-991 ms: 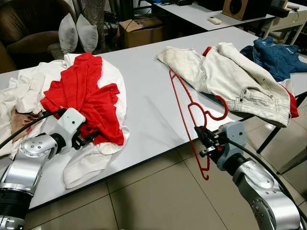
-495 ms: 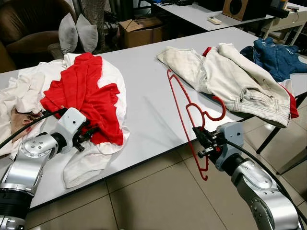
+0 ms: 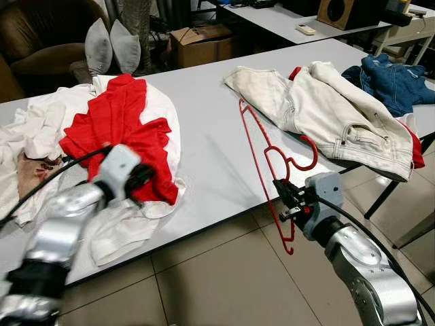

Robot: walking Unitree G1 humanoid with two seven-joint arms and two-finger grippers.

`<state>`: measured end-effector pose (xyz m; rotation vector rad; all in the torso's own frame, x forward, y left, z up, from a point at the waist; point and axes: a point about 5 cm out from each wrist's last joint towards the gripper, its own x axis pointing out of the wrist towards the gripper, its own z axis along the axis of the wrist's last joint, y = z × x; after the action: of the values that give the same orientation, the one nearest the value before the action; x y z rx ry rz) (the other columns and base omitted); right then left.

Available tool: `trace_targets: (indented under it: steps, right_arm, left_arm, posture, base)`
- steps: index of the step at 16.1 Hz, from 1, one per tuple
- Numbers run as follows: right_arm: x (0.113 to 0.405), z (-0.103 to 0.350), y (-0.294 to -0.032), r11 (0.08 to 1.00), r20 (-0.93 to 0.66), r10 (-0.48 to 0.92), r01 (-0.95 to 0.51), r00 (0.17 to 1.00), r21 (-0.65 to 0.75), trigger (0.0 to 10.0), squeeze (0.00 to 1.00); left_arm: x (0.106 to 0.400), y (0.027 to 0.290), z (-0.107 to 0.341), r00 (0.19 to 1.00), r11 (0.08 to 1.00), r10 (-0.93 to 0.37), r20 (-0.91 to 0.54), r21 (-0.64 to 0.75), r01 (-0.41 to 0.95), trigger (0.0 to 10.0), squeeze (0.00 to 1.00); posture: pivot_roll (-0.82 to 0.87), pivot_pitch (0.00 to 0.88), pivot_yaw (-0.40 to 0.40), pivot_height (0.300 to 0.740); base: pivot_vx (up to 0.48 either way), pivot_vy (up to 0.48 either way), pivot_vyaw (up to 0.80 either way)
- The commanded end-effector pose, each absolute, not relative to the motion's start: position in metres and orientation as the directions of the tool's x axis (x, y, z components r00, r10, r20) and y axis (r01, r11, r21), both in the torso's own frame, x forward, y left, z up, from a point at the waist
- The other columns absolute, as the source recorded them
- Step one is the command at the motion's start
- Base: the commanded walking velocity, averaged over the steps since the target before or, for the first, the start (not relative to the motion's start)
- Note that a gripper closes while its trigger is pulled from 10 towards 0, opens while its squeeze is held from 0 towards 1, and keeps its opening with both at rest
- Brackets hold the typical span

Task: Hang hanger

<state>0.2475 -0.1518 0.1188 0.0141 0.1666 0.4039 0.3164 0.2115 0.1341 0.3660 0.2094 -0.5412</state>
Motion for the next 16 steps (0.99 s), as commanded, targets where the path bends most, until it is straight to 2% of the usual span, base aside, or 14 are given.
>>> trace_targets:
  steps: [1,3,4,5,7,8,9,10,11,12,13,14,15,16]
  right_arm:
    - [0.252,0.127,-0.157,0.935,-0.11,0.356,-0.354,0.928,0.038,10.0,0.0]
    - [0.256,0.132,-0.164,0.951,-0.076,0.307,-0.305,0.948,0.043,10.0,0.0]
    - [0.26,0.138,-0.171,0.966,-0.038,0.255,-0.253,0.966,0.058,10.0,0.0]
    - [0.262,0.143,-0.177,0.974,-0.009,0.212,-0.211,0.977,0.078,10.0,0.0]
    - [0.263,0.145,-0.183,0.982,0.014,0.161,-0.162,0.987,0.101,10.0,0.0]
    - [0.261,0.143,-0.183,0.983,0.007,0.154,-0.154,0.988,0.1,10.0,0.0]
    - [0.258,0.141,-0.181,0.983,-0.003,0.159,-0.158,0.987,0.09,10.0,0.0]
    - [0.257,0.14,-0.18,0.983,-0.006,0.16,-0.159,0.987,0.087,10.0,0.0]
    - [0.253,0.134,-0.179,0.984,-0.043,0.164,-0.16,0.986,0.083,10.0,0.0]
    - [0.251,0.129,-0.179,0.983,-0.073,0.17,-0.165,0.983,0.074,10.0,0.0]
    - [0.249,0.125,-0.179,0.983,-0.097,0.178,-0.172,0.979,0.071,10.0,0.0]
    - [0.249,0.122,-0.177,0.98,-0.114,0.196,-0.189,0.974,0.07,10.0,0.0]
    - [0.249,0.12,-0.176,0.977,-0.129,0.209,-0.202,0.969,0.063,10.0,0.0]
    - [0.249,0.119,-0.175,0.976,-0.132,0.214,-0.207,0.968,0.063,10.0,0.0]
  left_arm:
    - [0.33,0.198,0.161,0.861,0.812,-0.487,-0.145,0.288,0.508,0.0,0.0]
    - [0.344,0.184,0.197,0.867,0.842,-0.496,0.054,0.275,0.465,0.0,0.0]
    - [0.353,0.172,0.237,0.829,0.861,-0.5,0.249,0.251,0.443,0.0,0.0]
    - [0.353,0.162,0.27,0.757,0.858,-0.513,0.405,0.228,0.46,0.0,0.0]
    - [0.349,0.149,0.3,0.645,0.82,-0.544,0.536,0.18,0.543,0.0,0.0]
    - [0.35,0.136,0.29,0.631,0.763,-0.638,0.441,0.246,0.598,0.0,0.0]
    - [0.355,0.133,0.264,0.676,0.729,-0.683,0.275,0.316,0.607,0.0,0.0]
    - [0.357,0.135,0.252,0.699,0.722,-0.684,0.211,0.337,0.604,0.0,0.0]
    - [0.361,0.149,0.225,0.775,0.75,-0.627,0.076,0.325,0.576,4.0,0.0]
    - [0.359,0.158,0.216,0.796,0.759,-0.605,0.027,0.322,0.566,6.2,0.0]
    - [0.357,0.17,0.204,0.822,0.78,-0.569,-0.033,0.294,0.552,7.3,0.0]
    - [0.354,0.187,0.187,0.845,0.799,-0.521,-0.12,0.28,0.532,10.0,0.0]
    - [0.352,0.2,0.176,0.862,0.825,-0.476,-0.176,0.249,0.507,10.0,0.0]
    - [0.35,0.208,0.17,0.869,0.84,-0.447,-0.211,0.234,0.489,10.0,1.0]
  posture:
    - [-0.24,0.0,0.032,0.74]
    - [-0.24,0.0,0.032,0.74]
    - [-0.24,0.0,0.033,0.74]
    - [-0.25,0.0,0.039,0.74]
    - [-0.25,0.0,0.05,0.74]
    - [-0.25,0.0,0.063,0.74]
    - [-0.26,0.0,0.072,0.74]
    - [-0.26,0.0,0.074,0.74]
    - [-0.26,0.0,0.078,0.74]
    - [-0.26,0.0,0.077,0.74]
    - [-0.26,0.0,0.077,0.74]
    - [-0.25,0.0,0.068,0.74]
    - [-0.25,0.0,0.066,0.74]
    - [-0.25,0.0,0.066,0.74]
  base:
    - [0.0,0.0,0.0]
    - [0.0,0.0,0.0]
    - [0.0,0.0,0.0]
    - [0.0,0.0,0.0]
    - [0.0,0.0,0.0]
    - [0.0,0.0,0.0]
    - [0.0,0.0,0.0]
    - [0.0,0.0,0.0]
    - [0.0,0.0,0.0]
    - [0.0,0.0,0.0]
    - [0.0,0.0,0.0]
    - [0.0,0.0,0.0]
    - [0.0,0.0,0.0]
    - [0.0,0.0,0.0]
